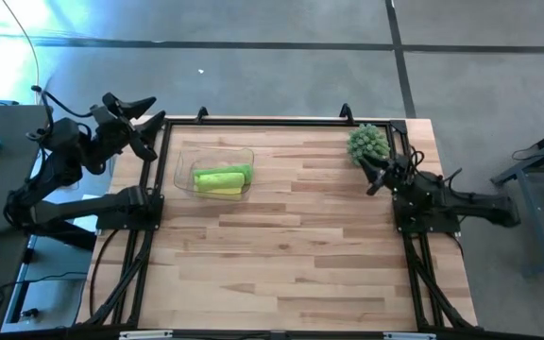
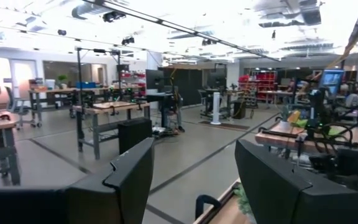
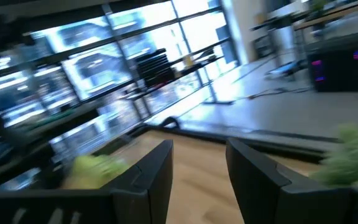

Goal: Roll microfiber towels into tight, uniform cylinder then place into a basket
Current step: Return to Home Position

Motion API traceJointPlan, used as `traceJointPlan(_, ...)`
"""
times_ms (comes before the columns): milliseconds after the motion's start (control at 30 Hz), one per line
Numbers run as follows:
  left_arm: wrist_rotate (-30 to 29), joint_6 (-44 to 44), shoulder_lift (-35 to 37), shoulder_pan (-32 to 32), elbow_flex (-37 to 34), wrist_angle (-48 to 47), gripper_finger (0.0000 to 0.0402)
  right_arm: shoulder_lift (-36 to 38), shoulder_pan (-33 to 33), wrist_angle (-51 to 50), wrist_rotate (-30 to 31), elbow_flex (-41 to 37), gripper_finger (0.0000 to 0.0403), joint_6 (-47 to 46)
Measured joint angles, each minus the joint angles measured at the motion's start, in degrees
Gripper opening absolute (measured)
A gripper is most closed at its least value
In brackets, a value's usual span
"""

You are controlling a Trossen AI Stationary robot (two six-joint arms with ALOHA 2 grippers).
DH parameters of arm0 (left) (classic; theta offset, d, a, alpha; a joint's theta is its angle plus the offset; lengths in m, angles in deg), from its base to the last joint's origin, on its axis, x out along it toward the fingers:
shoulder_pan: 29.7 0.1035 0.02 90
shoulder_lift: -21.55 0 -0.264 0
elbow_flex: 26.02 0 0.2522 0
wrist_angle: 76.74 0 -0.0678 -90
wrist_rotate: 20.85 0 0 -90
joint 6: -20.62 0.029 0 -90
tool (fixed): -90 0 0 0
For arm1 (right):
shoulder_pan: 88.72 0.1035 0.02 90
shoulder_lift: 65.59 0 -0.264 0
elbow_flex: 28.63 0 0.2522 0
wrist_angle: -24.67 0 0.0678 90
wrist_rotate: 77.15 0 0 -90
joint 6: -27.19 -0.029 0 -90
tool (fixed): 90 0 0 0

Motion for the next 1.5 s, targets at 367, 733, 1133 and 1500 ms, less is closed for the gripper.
traceJointPlan(367,0.0,0.0,0.09,5.73,0.0,0.0,0.0212,-0.03,-15.94,-0.02,0.0,0.0,0.0142,-0.01)
traceJointPlan(733,0.0,0.0,0.79,11.18,0.0,0.01,0.0212,-0.04,-17.92,-0.04,0.0,0.0,0.0142,0.0)
traceJointPlan(1133,0.0,0.0,5.36,14.58,0.0,0.02,0.0212,-0.04,-17.89,-0.04,0.0,0.0,0.0142,0.0)
traceJointPlan(1500,0.67,-3.75,10.46,12.82,-0.48,-0.99,0.0212,-0.04,-17.89,-0.07,0.0,0.0,0.0142,0.0)
